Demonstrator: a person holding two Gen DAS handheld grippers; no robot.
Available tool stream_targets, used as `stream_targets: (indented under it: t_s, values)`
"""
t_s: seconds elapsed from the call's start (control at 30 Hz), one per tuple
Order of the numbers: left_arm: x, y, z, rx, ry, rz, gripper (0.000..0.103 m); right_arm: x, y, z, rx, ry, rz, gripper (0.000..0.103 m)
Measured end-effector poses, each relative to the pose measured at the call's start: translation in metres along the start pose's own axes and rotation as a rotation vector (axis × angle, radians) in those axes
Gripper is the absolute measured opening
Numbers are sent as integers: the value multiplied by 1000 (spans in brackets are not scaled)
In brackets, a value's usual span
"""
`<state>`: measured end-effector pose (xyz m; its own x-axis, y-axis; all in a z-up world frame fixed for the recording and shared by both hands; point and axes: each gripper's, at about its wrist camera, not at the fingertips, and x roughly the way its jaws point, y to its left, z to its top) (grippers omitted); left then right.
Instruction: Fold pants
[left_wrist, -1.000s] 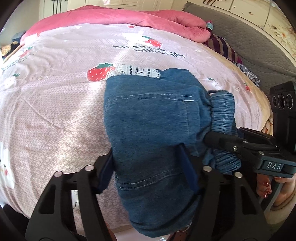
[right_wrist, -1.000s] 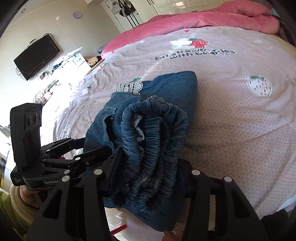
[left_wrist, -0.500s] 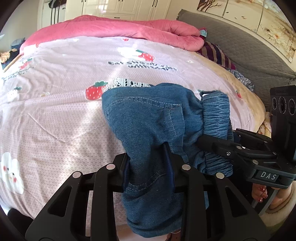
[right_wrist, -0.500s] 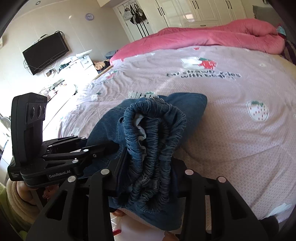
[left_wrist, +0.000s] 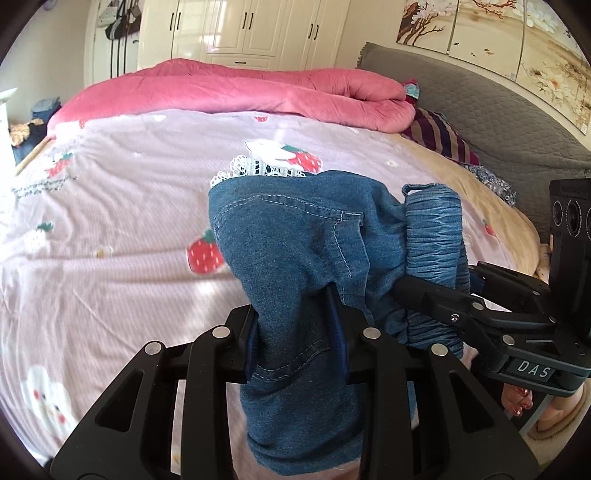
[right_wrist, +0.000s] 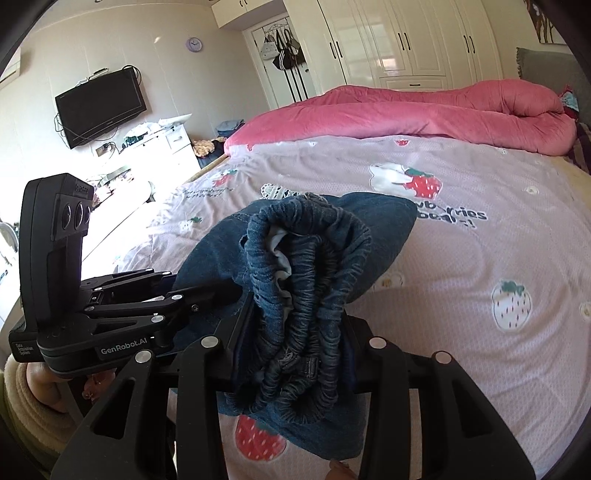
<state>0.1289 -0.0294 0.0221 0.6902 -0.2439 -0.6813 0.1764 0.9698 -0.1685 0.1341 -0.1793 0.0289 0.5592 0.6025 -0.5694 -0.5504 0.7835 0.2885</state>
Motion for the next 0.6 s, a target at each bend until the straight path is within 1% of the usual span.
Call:
stream_targets:
  t_s: [0.13, 0.27, 0.33, 0.4, 0.47, 0.6]
  values:
    - [12, 7, 14, -6, -12, 13, 23, 15, -7, 11, 10, -11, -6, 37]
    - [28, 13, 23, -9, -7, 24, 23, 35, -20, 18, 34, -4, -8, 37]
    - [37, 17, 25, -14, 6, 29, 23, 46, -28, 19, 61, 14, -5, 37]
    - [48, 22, 23, -24, 26, 31, 23, 59, -38, 17, 99, 50, 8, 37]
    - [58, 26, 20, -36, 52, 25, 23, 73, -50, 13, 163, 92, 23, 37]
    - [70, 33, 9, -47, 77, 32, 23, 83, -65, 5, 246, 130, 47, 39]
